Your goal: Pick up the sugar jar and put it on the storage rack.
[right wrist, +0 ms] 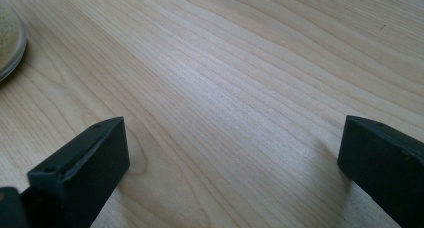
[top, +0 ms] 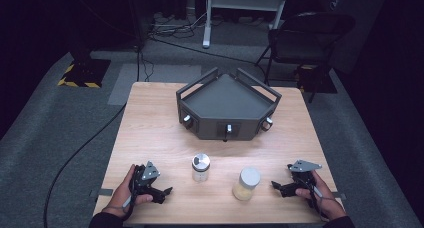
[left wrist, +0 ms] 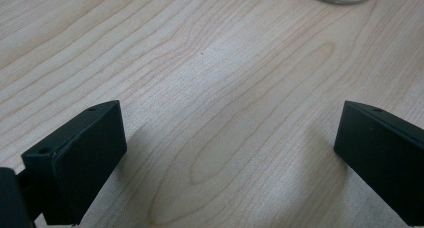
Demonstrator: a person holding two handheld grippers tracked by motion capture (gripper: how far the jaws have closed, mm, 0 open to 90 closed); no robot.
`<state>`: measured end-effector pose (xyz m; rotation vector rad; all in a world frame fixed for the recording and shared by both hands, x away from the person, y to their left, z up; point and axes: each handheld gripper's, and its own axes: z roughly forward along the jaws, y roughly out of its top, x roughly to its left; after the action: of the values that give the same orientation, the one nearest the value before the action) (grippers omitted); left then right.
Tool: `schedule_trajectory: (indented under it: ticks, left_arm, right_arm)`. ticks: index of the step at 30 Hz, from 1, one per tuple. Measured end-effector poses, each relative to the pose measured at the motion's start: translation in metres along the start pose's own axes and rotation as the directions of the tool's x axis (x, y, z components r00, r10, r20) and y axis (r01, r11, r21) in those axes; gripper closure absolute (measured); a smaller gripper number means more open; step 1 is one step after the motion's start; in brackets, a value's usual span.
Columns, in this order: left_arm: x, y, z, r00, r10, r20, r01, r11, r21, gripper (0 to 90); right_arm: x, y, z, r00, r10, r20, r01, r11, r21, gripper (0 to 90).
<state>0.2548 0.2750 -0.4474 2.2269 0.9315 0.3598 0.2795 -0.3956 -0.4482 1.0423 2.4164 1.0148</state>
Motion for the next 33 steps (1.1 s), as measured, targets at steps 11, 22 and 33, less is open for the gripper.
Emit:
schedule_trajectory:
  ticks: [11,22,33]
  left_arm:
    - [-0.0002,-0.0006,-0.0005,1.0000,-0.001,0.000,0.001,1.0000,0.000,0.3]
    - [-0.0011,-0.0001,-0.0003,1.0000,-0.003,-0.004,0.003,1.0000,0.001,0.3]
    - [-0.0031,0.0007,-0.0001,0.9999,-0.007,-0.012,0.007,1.0000,0.002,0.4]
  right_arm:
    - [0.0003,0.0006,0.0004,1.0000,0.002,0.001,-0.002,1.000,0.001,0.0]
    - [-0.0002,0.0013,0.0012,1.0000,-0.001,0.000,0.001,1.000,0.001,0.0]
    - [-0.0003,0.0013,0.0012,1.0000,-0.002,0.000,0.002,1.000,0.001,0.0]
